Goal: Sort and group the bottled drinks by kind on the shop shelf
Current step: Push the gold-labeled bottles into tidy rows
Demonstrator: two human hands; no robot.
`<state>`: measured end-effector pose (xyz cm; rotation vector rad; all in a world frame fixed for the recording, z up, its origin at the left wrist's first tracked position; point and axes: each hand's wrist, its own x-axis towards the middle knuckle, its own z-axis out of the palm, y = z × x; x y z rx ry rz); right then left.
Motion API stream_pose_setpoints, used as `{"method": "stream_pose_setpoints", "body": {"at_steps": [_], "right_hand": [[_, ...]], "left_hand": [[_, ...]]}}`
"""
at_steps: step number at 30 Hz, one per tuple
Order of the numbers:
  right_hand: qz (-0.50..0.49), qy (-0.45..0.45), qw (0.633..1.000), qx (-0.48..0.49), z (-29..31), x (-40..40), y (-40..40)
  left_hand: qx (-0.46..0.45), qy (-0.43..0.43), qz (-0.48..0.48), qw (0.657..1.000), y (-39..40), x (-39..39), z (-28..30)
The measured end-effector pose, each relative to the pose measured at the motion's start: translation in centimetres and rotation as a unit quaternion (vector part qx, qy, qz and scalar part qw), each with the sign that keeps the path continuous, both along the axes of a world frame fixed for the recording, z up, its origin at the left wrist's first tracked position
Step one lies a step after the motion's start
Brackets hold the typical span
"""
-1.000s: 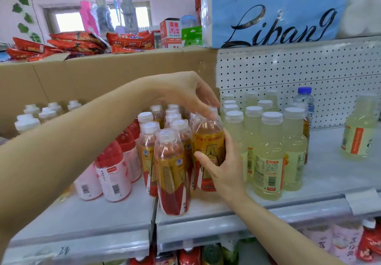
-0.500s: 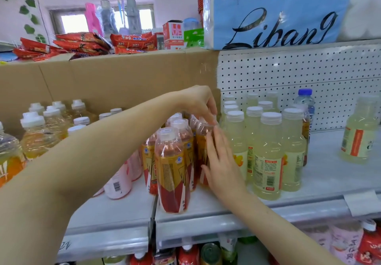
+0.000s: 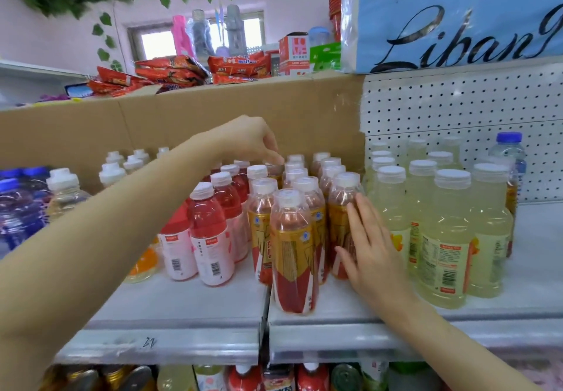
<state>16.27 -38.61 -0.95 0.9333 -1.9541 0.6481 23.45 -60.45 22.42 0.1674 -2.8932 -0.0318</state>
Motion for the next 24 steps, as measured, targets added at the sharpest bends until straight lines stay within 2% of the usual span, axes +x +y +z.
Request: {"method": "stream_pose_setpoints", "body": {"at_steps": [3, 8, 13, 15, 18, 20, 24], "right_hand": [[0.081, -0.028, 0.993, -0.076, 0.7, 2.3, -1.2], [0.154, -0.114, 0.976, -0.103, 1.0, 5.4, -4.5], [0.16, -0.109, 0.972, -0.134, 0.3, 5.4, -6.0], [0.148, -0.1, 0.974, -0.139, 0.1, 5.4, -6.1], [0.114, -0.111, 0.979, -0.13, 0.1, 5.6, -6.2], [0.115, -0.129, 0.976, -0.13, 0.1, 5.8, -6.3], [0.158, -0.162, 0.961, -0.161, 0.0, 5.7, -5.4]], "left_hand": [[0.02, -0.048, 0.039, 0.998, -1.4, 0.5, -2.5], [0.081, 0.005, 0.04, 0.996, -1.4, 1.0, -4.9], [0.135, 0.059, 0.003, 0.989, -2.1, 1.8, -4.4], [0.168, 0.011, -0.021, 0.985, -1.9, 2.0, -3.6], [0.109, -0.054, -0.003, 0.993, -1.0, 1.4, -3.9], [0.079, -0.064, 0.023, 0.995, -0.7, 0.8, -5.0], [0.158, -0.011, 0.024, 0.987, -0.6, 0.8, -7.2]]}}
